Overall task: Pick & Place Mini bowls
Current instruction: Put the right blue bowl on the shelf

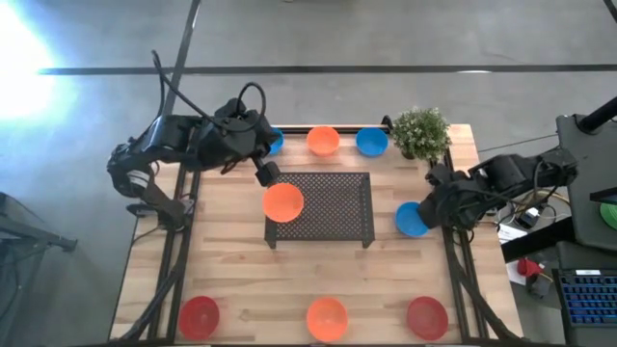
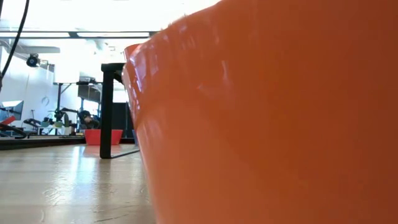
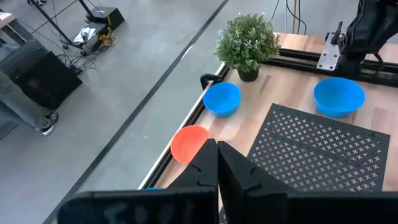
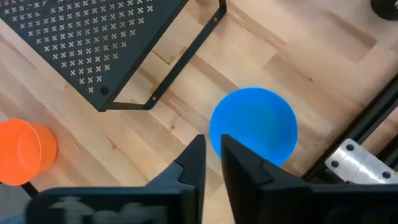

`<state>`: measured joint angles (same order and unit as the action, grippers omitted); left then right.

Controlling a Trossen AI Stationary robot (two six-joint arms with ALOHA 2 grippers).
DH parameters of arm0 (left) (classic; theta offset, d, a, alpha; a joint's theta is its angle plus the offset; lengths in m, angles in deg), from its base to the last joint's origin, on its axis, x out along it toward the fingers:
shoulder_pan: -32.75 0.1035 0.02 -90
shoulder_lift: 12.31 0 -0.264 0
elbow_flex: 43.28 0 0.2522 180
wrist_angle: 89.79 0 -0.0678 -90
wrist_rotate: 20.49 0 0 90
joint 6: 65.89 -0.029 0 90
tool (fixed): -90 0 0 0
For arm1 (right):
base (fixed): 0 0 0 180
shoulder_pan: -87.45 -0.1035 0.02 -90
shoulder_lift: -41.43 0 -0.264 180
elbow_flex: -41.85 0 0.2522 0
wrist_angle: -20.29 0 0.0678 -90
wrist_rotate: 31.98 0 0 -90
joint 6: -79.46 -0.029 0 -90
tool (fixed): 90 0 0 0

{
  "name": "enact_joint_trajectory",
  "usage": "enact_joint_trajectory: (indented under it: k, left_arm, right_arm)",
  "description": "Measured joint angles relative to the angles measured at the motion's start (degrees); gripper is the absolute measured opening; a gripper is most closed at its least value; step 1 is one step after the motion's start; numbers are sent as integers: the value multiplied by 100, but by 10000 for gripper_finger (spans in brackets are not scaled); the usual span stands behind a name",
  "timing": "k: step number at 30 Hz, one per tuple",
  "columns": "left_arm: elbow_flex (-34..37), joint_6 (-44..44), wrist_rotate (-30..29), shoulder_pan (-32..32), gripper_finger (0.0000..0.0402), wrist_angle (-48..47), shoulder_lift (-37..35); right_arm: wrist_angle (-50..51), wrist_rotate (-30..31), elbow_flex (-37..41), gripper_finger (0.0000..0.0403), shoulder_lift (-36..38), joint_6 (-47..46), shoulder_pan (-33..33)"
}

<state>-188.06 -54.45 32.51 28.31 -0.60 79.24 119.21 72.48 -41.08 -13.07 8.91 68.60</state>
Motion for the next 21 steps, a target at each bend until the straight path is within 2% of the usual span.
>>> enact_joint_trajectory:
  k: [9,15,21]
  left_arm:
    - [2,-134,-8,0,0,-4,0]
    - [2,-155,-11,0,0,-4,0]
    - [2,-152,-13,0,0,-4,0]
  right_arm:
    - [-177,-227,764,144,0,-547,1]
    - [-1271,-665,1590,161,-5,-160,0]
    - [-1760,-910,2289,162,-35,-419,1]
